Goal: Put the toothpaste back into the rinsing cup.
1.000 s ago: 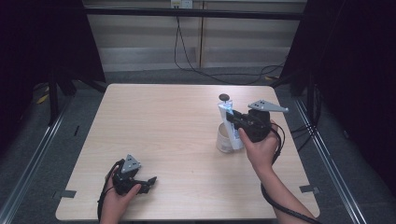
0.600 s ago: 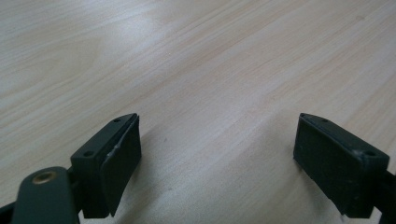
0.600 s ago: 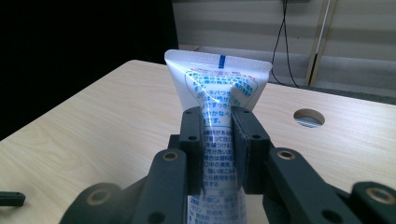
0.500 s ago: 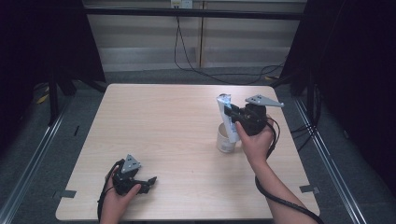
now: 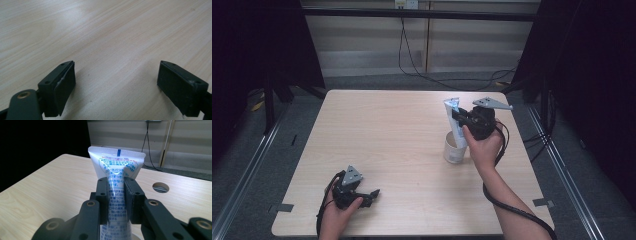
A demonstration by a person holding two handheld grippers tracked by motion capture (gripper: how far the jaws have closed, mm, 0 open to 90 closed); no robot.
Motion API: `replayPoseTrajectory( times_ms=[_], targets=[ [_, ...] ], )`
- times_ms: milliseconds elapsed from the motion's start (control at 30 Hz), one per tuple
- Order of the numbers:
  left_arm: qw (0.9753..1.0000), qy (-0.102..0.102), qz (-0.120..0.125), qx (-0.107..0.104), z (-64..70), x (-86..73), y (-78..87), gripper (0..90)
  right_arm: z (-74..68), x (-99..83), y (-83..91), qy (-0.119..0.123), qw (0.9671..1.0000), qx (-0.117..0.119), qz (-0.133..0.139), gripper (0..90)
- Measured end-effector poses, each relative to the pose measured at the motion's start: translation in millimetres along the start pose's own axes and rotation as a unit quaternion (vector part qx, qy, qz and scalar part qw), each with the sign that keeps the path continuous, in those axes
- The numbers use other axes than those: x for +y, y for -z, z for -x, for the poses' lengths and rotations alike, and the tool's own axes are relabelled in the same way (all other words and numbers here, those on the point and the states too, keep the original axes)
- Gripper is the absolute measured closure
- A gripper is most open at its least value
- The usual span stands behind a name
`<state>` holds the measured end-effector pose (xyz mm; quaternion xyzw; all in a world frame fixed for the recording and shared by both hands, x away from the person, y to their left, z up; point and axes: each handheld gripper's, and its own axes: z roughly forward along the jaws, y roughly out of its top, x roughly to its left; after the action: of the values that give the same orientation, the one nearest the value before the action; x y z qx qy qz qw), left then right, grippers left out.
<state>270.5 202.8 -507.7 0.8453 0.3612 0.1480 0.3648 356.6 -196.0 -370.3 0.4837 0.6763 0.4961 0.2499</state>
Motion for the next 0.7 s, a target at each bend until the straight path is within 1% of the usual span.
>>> replayPoseTrajectory(
  times_ms=[133, 300, 333, 367, 433, 467, 567, 700],
  targets=[
    [1.0000, 0.001, 0.000, -0.001, 0.0, 0.0, 0.1, 14.9, 4.4, -1.1, -3.7, -0.006, 1.0000, -0.001, -0.002, 75.0],
    [1.0000, 0.000, -0.001, -0.001, -0.1, 0.1, 0.1, 14.9, 8.6, -0.4, -7.9, -0.007, 0.9999, -0.009, 0.000, 74.9],
    [1.0000, -0.003, -0.003, -0.002, -0.5, 0.1, 0.4, 14.9, 8.6, -0.4, -7.9, -0.007, 0.9999, -0.009, 0.000, 74.9],
    [1.0000, 0.000, 0.000, 0.000, 0.0, 0.0, 0.0, 14.9, 9.1, -0.2, -8.4, -0.007, 0.9999, -0.010, 0.001, 74.8],
    [1.0000, -0.003, -0.004, -0.002, -0.5, 0.1, 0.4, 14.9, 10.2, -0.2, -9.6, -0.008, 0.9999, -0.010, 0.002, 74.8],
    [1.0000, -0.001, -0.001, -0.002, -0.2, 0.1, 0.2, 14.9, 10.7, -0.3, -10.2, -0.008, 0.9999, -0.010, 0.003, 74.8],
    [1.0000, -0.005, -0.004, -0.001, -0.5, 0.1, 0.4, 14.9, 11.7, -2.1, -12.5, -0.006, 0.9999, -0.011, 0.001, 74.7],
    [1.0000, -0.004, -0.004, -0.002, -0.6, 0.1, 0.5, 14.9, 12.6, -3.5, -13.9, -0.006, 0.9999, -0.012, 0.002, 74.6]
  ],
)
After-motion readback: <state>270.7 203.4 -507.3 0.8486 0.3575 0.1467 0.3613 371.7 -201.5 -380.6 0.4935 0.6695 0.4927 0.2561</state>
